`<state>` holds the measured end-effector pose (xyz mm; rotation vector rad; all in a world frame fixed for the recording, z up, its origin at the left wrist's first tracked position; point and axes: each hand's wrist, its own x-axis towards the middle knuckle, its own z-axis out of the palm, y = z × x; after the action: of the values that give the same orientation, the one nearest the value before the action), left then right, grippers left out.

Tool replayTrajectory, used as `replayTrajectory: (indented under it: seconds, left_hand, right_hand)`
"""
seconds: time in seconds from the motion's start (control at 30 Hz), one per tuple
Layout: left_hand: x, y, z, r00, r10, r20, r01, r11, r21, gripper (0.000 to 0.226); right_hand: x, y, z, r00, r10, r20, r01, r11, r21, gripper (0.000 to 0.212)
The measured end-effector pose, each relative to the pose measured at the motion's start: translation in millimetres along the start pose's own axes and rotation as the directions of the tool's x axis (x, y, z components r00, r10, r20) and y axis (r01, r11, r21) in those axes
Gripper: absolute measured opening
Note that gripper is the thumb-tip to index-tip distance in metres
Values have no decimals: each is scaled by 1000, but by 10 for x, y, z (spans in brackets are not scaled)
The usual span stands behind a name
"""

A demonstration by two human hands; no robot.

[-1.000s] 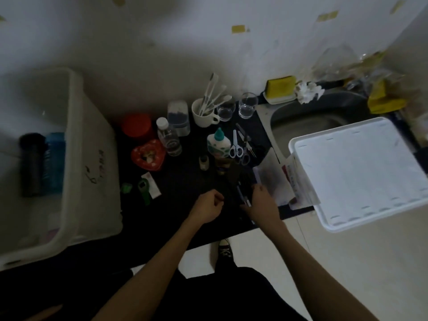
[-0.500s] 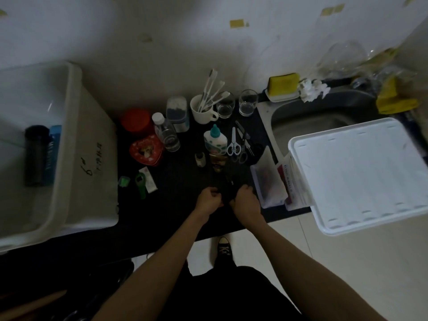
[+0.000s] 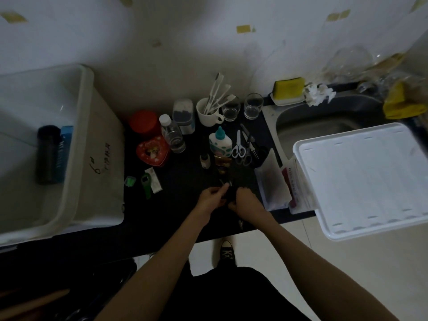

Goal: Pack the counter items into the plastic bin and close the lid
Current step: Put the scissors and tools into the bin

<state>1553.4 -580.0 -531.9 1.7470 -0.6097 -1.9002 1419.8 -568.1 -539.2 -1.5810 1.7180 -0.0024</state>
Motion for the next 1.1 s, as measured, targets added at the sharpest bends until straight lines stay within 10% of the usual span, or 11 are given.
replayTrajectory:
  seconds: [0.33,0.57,0.9,1.1]
  left_hand:
    - [-135,148,-128,975,156,158,-100,945,-313,39]
    - [-142,209,-214,983,173,-64,-184,903,-389,21]
    - [-154,310,-396,976,50,-212,-154,847,-509,25]
    - [-193,394,-372,971,6,-238,-150,790,-594,47]
  right_hand:
    - [-108,-414,-105,986,-151,-77,162,969,184,24]
    - [-206,-531,-147,985,-27,-169,94,910,403,41]
    - [-224,-659,-237,926,-243,-288,290,948,134,15]
    - [-285,-774,-328,929,-188,-318,309,866,392,33]
